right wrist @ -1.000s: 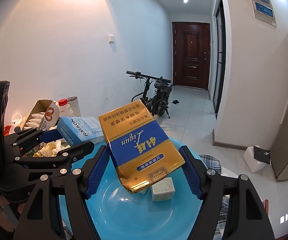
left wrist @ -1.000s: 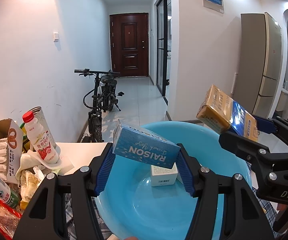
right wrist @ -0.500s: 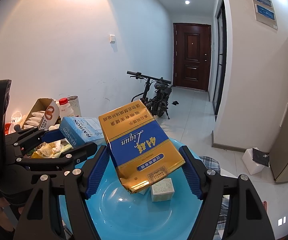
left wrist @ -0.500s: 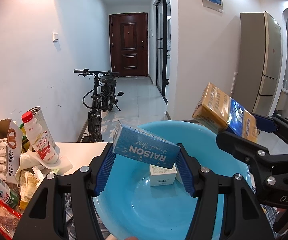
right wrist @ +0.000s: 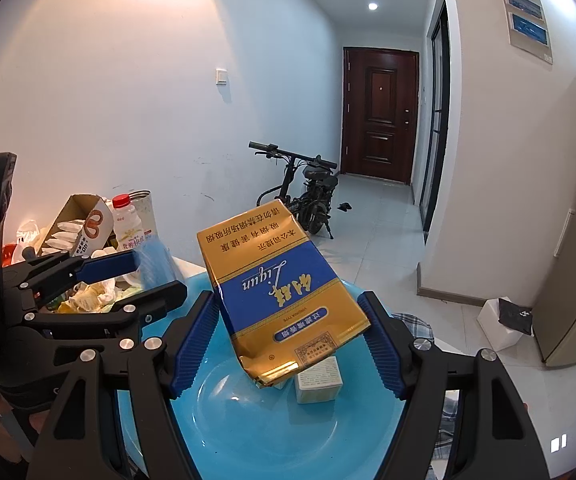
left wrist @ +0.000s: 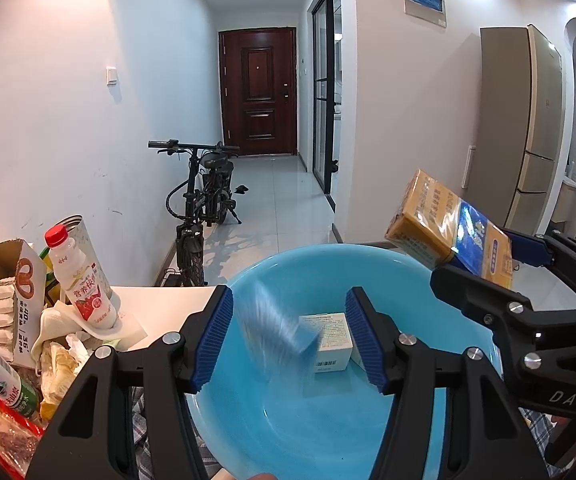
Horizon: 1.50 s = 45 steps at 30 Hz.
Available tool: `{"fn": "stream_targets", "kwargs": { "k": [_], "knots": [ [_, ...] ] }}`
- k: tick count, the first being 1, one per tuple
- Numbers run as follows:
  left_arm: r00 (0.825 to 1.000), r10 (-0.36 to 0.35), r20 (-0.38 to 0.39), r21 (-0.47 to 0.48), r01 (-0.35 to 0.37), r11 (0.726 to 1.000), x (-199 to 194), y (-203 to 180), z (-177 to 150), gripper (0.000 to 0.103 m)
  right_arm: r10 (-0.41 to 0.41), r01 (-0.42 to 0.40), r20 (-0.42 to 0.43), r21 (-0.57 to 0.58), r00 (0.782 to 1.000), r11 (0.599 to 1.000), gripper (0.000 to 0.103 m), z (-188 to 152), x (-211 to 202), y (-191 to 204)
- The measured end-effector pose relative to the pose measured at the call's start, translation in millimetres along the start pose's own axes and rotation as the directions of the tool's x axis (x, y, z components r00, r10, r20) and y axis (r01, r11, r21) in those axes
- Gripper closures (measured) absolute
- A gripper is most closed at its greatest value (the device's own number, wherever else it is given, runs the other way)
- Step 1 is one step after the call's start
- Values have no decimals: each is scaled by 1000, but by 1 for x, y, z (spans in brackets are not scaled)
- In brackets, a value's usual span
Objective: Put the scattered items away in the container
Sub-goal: 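Lower the blue RAISON box into the basin and open the left tool, then hold the gold-and-blue Liqun box above the basin with the right tool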
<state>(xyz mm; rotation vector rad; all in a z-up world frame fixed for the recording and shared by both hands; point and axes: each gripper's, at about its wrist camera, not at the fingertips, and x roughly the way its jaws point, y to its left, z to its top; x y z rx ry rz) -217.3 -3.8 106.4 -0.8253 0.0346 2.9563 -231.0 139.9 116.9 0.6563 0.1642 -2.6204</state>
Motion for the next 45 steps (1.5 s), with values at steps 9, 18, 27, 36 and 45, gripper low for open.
{"fn": "stream_targets", "kwargs": {
  "k": [9, 18, 27, 36, 45],
  "knots": [
    [1000, 1, -14, -39, -2, 999, 0, 3, 1, 18, -7, 7, 2, 0, 1000, 1000, 30, 0, 0, -2],
    [996, 90, -25, -59, -91, 994, 4, 15, 1, 0, -11, 11, 3, 1, 1000, 1000, 29, 0, 0, -3],
    [996, 90, -21, -48, -91, 995, 2, 15, 2, 0, -10, 10, -1, -3, 1000, 1000, 29, -1, 1, -2],
    [996, 90, -20, -51, -91, 995, 3, 15, 2, 0, -8, 8, -1, -3, 1000, 1000, 29, -1, 0, -2],
    [996, 91, -22, -49, -92, 995, 5, 16, 2, 0, -9, 9, -1, -3, 1000, 1000, 29, -1, 1, -2]
  ]
}}
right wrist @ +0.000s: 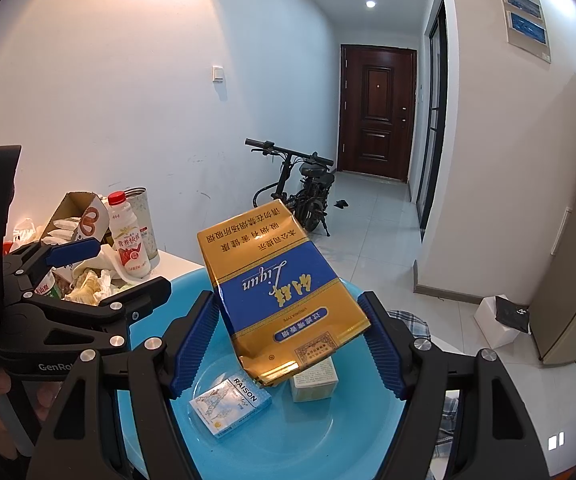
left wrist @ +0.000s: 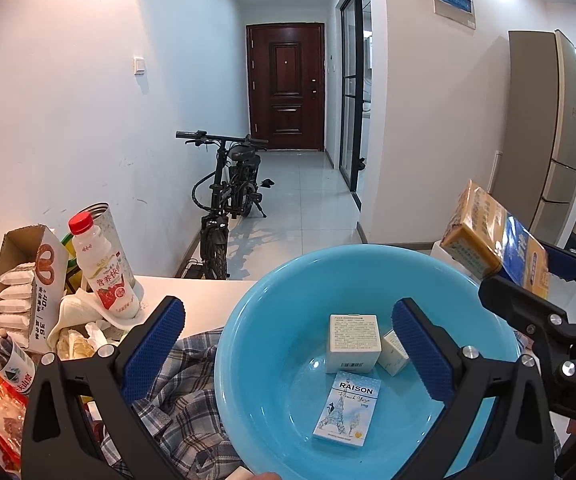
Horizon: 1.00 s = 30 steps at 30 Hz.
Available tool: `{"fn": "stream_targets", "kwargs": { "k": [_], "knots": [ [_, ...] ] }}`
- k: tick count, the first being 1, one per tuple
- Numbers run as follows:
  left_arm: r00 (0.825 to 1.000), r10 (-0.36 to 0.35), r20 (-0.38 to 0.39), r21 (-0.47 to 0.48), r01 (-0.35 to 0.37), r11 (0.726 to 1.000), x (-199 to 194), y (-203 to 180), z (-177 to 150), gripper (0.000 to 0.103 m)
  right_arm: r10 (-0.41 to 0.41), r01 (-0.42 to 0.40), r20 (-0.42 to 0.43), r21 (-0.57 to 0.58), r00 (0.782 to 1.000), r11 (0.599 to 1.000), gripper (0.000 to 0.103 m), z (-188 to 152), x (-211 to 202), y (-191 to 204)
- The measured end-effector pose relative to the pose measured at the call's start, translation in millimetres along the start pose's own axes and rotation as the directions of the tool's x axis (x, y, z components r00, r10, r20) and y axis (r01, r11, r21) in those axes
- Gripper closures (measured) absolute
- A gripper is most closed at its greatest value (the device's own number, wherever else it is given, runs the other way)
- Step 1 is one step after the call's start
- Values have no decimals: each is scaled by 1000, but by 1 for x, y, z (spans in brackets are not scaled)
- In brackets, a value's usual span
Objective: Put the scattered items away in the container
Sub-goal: 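Hold the gold-and-blue Liqun box above the basin with the right tool, then open the right tool to drop the Liqun box into the basin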
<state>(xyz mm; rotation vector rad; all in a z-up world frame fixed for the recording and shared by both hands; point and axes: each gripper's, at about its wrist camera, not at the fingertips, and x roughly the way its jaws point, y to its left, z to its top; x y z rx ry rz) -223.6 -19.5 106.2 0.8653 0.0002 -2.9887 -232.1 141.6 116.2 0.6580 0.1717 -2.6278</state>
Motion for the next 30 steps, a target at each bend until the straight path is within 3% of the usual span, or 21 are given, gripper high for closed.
{"fn": "stream_targets", "kwargs": {
  "k": [26, 28, 30],
  "knots": [
    [1000, 4, -5, -4, -4, 1000, 2, 4, -1, 0, -6, 6, -10, -7, 1000, 1000, 29, -5, 4, 4],
    [1000, 5, -7, -5, -5, 1000, 2, 4, -1, 0, -7, 7, -7, -7, 1000, 1000, 26, -5, 3, 6],
    [1000, 6, -10, -5, -6, 1000, 3, 5, -1, 0, -22, 22, -2, -7, 1000, 1000, 7, -4, 1, 6]
  ]
}}
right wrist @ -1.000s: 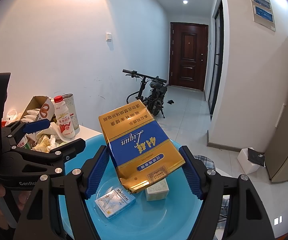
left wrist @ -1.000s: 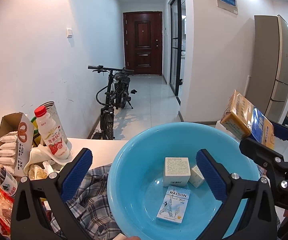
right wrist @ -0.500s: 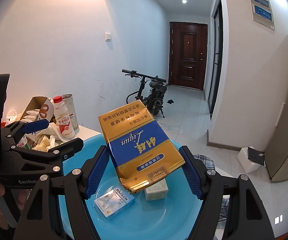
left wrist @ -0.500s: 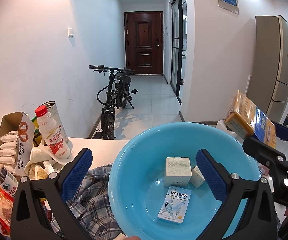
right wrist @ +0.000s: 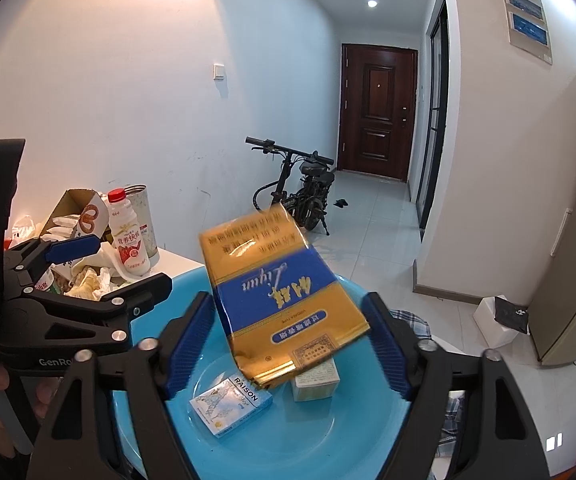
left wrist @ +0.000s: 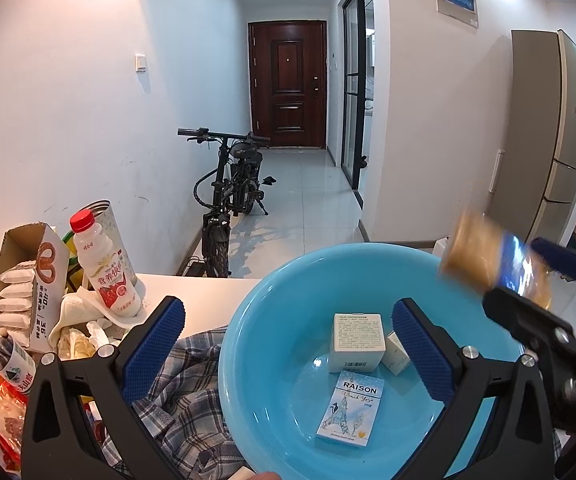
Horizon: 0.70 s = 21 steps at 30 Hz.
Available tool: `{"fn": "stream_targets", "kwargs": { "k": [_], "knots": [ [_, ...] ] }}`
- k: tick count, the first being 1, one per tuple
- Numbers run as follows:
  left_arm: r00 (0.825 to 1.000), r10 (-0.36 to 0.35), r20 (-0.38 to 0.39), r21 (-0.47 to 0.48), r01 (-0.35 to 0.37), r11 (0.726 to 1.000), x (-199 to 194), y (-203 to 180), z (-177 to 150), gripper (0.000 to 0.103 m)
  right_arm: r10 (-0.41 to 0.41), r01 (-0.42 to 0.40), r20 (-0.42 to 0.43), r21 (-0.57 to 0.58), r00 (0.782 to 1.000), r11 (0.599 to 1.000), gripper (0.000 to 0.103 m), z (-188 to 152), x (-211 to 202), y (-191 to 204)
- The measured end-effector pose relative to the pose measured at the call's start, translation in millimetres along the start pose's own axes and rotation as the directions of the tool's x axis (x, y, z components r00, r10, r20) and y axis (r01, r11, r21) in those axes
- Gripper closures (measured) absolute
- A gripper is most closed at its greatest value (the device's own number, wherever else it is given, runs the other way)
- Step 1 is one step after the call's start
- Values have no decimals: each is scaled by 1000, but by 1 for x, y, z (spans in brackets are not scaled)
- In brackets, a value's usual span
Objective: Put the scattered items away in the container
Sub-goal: 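Open the right tool to drop the Liqun box into the basin, then reach the left tool to the red-and-white Liqun box and grasp it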
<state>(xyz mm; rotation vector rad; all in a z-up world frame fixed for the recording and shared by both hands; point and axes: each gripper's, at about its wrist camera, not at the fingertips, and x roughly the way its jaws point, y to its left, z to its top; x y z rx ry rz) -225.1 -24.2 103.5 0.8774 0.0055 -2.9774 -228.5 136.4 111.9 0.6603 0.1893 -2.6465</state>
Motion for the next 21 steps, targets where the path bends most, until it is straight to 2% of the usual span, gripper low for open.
{"fn": "stream_targets", "kwargs": {
  "k": [1, 3, 21],
  "knots": [
    [1000, 1, 0, 1, -1, 1000, 0, 0, 0, 0, -13, 13, 0, 2, 1000, 1000, 0, 0, 0, 0],
    [1000, 5, 1, 2, -5, 1000, 0, -1, 0, 0, -46, 46, 1, 4, 999, 999, 0, 1, -1, -2],
    [1000, -11, 14, 22, 11, 1000, -15, -1, 1, 0, -80, 79, 27, 23, 996, 997, 0, 7, -20, -14]
  ]
}}
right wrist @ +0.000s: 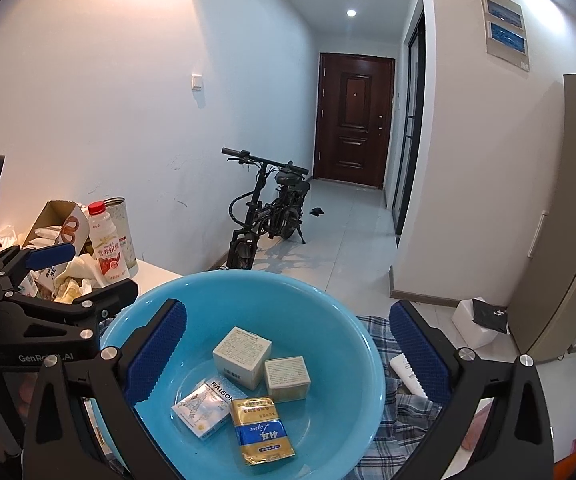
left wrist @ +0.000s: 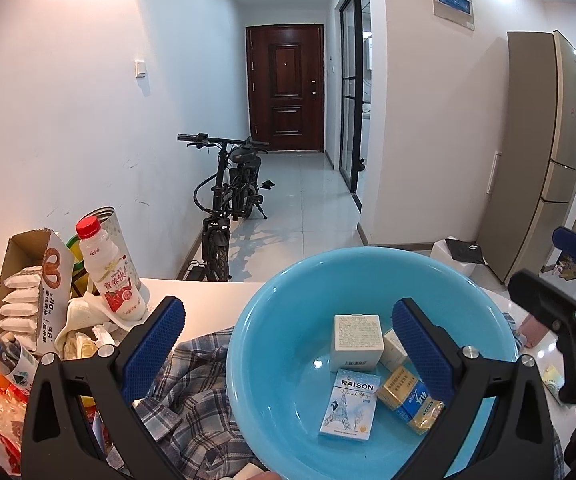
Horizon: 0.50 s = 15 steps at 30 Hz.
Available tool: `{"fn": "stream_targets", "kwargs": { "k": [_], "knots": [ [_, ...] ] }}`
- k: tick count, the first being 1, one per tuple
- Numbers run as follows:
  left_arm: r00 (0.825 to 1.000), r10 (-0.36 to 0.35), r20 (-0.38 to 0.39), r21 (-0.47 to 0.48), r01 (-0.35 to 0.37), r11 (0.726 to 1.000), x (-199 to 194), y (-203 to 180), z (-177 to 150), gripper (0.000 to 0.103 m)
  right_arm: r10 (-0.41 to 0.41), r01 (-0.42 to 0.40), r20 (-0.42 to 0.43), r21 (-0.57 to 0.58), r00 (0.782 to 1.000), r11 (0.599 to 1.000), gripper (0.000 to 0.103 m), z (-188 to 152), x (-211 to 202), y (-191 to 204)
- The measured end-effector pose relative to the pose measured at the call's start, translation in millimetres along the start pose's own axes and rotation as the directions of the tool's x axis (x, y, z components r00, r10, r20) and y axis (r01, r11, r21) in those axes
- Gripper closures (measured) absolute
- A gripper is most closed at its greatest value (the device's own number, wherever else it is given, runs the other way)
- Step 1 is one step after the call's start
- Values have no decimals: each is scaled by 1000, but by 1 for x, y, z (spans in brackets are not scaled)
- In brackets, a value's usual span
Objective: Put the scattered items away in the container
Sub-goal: 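Reach the left tool to the red-and-white Liqun box and grasp it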
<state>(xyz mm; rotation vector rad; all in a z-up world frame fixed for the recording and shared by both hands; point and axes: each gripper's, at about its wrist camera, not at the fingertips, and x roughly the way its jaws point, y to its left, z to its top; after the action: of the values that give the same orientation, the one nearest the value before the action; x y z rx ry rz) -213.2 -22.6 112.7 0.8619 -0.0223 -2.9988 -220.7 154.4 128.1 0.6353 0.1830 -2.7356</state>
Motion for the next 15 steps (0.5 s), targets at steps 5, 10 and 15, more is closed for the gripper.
{"fn": "stream_targets", "kwargs": {
  "k": [5, 10, 15],
  "knots": [
    [1000, -2, 14, 67, 1, 998, -10, -15, -1, 0, 4, -4, 8, 20, 1000, 1000, 0, 1, -5, -8],
    [999, -22, 35, 140, 17, 990, -26, -33, -6, 0, 3, -4, 24, 31, 1000, 1000, 0, 3, -12, -13],
    [1000, -23, 2, 204, 22, 979, -40, -32, -25, 0, 18, -20, 37, 58, 999, 998, 0, 4, -18, -22]
  ]
}}
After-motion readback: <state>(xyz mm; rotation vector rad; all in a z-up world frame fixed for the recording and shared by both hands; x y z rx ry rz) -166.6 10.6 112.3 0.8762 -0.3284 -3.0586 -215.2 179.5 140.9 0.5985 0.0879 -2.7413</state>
